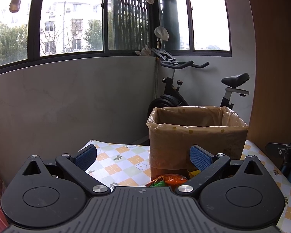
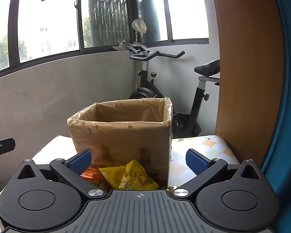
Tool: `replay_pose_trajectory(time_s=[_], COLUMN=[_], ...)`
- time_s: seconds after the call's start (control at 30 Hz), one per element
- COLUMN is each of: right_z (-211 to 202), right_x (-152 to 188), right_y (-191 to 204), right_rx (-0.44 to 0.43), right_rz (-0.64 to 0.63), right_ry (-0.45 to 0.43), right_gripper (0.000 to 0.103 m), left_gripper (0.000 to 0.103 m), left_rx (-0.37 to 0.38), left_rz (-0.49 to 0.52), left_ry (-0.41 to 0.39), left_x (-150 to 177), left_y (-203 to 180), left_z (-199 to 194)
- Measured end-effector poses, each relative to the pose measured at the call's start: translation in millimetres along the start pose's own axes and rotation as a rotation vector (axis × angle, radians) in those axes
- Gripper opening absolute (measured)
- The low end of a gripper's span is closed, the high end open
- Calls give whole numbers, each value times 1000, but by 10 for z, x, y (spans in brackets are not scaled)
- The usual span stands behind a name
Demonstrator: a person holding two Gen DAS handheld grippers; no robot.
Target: Organize snacks
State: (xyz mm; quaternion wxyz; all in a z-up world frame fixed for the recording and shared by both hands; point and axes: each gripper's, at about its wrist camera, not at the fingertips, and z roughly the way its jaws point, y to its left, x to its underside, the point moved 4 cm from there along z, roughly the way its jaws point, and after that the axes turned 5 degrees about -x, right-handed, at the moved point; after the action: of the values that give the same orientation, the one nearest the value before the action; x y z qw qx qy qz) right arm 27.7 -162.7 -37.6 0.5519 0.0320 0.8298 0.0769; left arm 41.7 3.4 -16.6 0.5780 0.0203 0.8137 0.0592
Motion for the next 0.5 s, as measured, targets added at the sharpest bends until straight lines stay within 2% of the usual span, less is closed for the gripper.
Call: replay_pose_trajectory(time_s=[0.5], right_z=[25], right_x=[34], right_y=[14], right_rx=[-2], right_rz=[1], right_ry=[4], right_gripper=[103], left_gripper=[103], left_rx=[2], left_rz=[-8], left_ry=[13], left_x=[20], left_y=[1], left_z=[5])
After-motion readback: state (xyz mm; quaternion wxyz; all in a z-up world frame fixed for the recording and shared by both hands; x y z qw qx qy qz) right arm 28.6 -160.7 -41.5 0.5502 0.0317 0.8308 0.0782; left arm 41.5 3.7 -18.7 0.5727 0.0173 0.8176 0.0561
